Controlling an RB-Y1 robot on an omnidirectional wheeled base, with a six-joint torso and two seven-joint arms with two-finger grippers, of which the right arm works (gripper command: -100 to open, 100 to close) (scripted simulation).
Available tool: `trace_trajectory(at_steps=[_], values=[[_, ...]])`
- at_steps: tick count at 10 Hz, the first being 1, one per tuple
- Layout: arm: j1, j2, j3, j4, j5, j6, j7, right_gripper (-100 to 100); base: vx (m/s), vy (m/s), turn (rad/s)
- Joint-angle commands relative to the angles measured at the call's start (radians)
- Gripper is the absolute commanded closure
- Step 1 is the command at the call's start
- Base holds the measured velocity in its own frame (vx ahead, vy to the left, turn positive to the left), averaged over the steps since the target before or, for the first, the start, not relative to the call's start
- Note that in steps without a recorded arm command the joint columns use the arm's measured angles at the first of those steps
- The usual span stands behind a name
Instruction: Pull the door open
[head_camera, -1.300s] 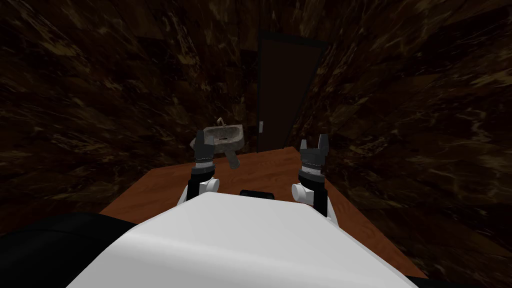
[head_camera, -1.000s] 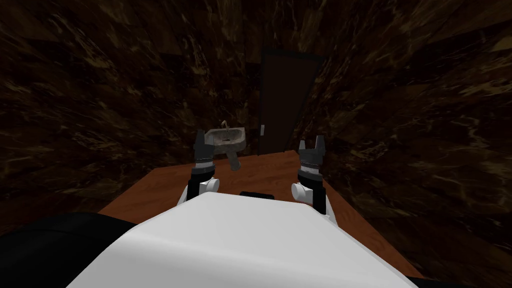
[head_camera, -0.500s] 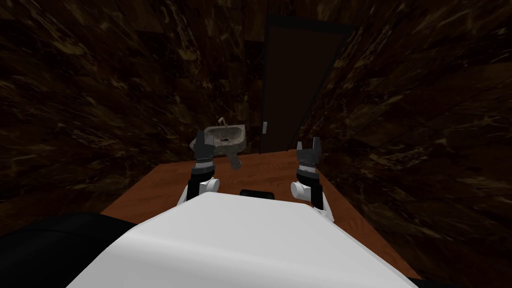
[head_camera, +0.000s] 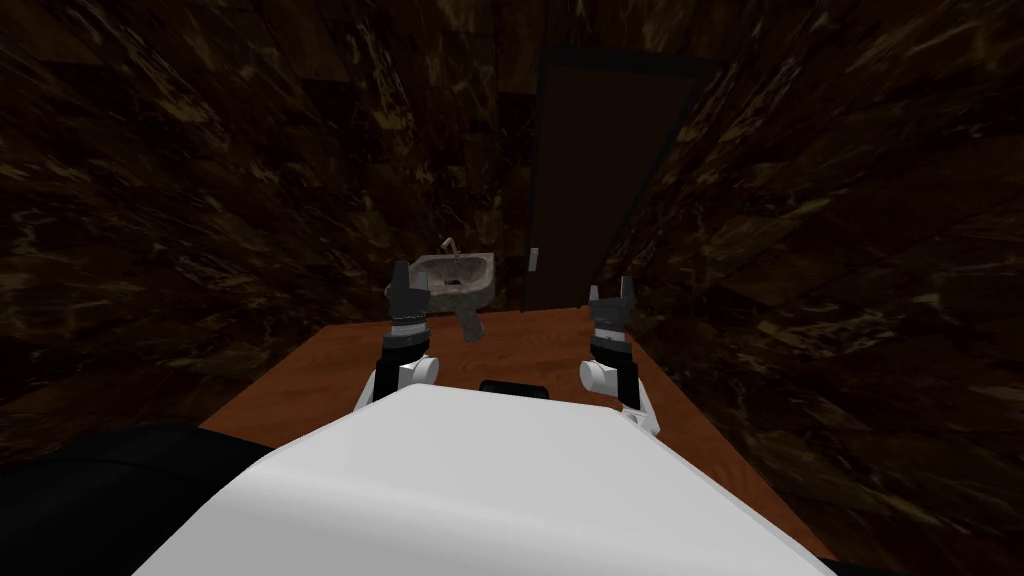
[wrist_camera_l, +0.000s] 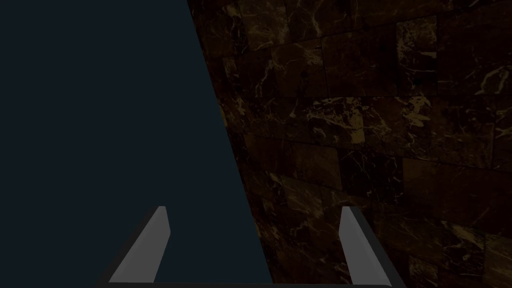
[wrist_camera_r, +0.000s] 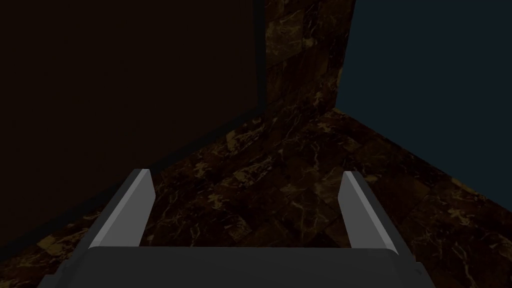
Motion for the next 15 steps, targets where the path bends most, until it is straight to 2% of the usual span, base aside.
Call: trace_trajectory(at_steps=[1, 15], values=[[-0.017, -0.008, -0.005, 0.043, -0.025, 0.003, -0.042, -100, 0.124, -0.036, 0.197], [-0.154, -0.035, -0.048, 0.318, -0.181, 0.033, -0.287, -100, 0.098, -0.038, 0.107]])
